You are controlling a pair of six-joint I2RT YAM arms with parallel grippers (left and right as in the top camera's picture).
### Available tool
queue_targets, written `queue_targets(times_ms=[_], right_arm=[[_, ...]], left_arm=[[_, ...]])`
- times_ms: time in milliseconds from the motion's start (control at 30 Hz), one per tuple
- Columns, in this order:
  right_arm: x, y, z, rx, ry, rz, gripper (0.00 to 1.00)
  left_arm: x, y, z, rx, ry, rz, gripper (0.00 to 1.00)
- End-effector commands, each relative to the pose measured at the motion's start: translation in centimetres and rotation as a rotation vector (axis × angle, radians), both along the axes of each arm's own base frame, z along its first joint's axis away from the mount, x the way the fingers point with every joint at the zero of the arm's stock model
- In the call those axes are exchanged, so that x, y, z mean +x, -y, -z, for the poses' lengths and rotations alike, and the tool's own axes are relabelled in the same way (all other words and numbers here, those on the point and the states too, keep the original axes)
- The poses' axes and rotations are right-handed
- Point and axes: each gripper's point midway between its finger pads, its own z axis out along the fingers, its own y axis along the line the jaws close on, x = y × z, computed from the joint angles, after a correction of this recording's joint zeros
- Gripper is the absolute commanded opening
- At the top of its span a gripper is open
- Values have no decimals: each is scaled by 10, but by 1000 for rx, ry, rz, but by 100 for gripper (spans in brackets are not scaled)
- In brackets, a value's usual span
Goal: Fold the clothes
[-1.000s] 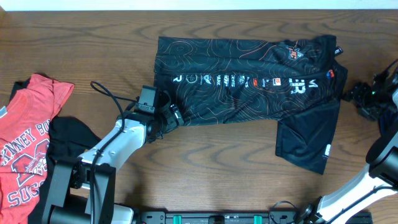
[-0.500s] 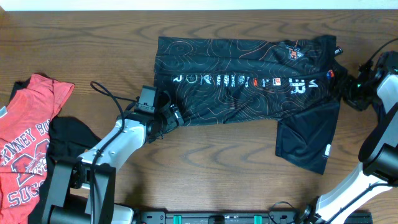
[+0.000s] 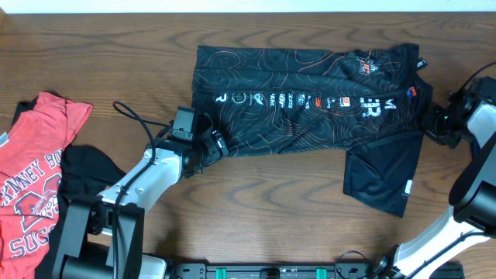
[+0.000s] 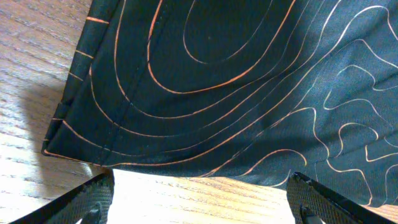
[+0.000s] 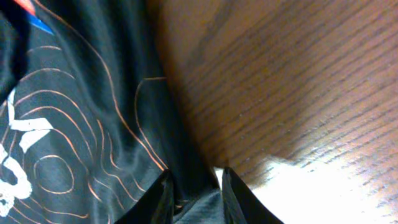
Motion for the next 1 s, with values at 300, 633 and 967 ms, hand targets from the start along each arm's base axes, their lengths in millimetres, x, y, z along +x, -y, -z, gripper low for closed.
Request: queue_targets(times_ms=[300, 633, 967], right_arm=[[-12, -10, 23, 53, -50, 41, 1], [-7, -19, 23, 53, -49, 17, 1], [-10, -21, 24, 56, -59, 7, 1]], left_arm=[[-18, 2, 19, -11, -89, 17, 91], [-12, -1, 18, -9, -72, -35, 64], [-12, -23, 22, 36, -106, -182, 80]])
